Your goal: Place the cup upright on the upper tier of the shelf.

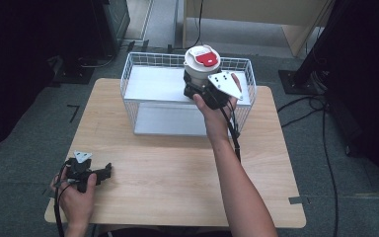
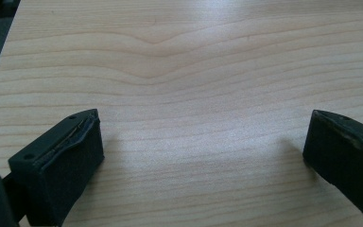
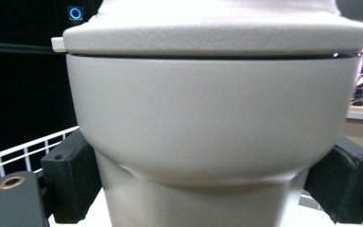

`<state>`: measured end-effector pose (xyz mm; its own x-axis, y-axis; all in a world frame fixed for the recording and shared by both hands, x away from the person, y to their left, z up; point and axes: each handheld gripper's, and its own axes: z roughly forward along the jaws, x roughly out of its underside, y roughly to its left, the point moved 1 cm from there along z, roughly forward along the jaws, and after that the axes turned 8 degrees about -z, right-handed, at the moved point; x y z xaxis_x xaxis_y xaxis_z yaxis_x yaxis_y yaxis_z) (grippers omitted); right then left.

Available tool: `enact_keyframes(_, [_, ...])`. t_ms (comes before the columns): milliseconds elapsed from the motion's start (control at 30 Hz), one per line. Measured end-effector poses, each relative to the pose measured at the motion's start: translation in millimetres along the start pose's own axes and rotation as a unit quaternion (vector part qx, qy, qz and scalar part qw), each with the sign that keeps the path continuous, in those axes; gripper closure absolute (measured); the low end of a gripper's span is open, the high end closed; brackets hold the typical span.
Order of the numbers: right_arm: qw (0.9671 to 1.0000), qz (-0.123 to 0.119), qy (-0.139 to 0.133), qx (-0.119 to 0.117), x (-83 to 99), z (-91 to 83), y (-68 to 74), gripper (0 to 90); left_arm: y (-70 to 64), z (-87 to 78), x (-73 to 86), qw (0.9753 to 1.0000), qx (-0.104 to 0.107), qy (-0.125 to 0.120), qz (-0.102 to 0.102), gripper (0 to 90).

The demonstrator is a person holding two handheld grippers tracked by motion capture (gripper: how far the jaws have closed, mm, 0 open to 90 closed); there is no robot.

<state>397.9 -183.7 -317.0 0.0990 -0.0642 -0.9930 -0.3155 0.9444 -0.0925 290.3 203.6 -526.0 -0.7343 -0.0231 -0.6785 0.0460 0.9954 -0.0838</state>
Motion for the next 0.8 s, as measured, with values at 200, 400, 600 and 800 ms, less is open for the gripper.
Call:
enact_keyframes(200, [0.9999,-0.005,0.008,0.005,-1.3,16.2,-3.0,11.1,0.0,0.0,0.0,1.0,0.0,0.0,0.0,0.0])
enact_keyframes(400, [0.9997,0.004,0.02,0.013,-0.2,28.9,-6.0,11.1,0.0,0.0,0.0,1.0,0.0,0.0,0.0,0.0])
enact_keyframes(600, [0.9992,0.0,0.034,0.021,4.5,37.5,-8.0,11.1,0.0,0.0,0.0,1.0,0.0,0.001,0.0,0.0])
enact_keyframes(800, [0.999,0.001,0.039,0.021,7.5,39.1,-9.9,11.1,0.0,0.0,0.0,1.0,0.0,0.001,0.0,0.0])
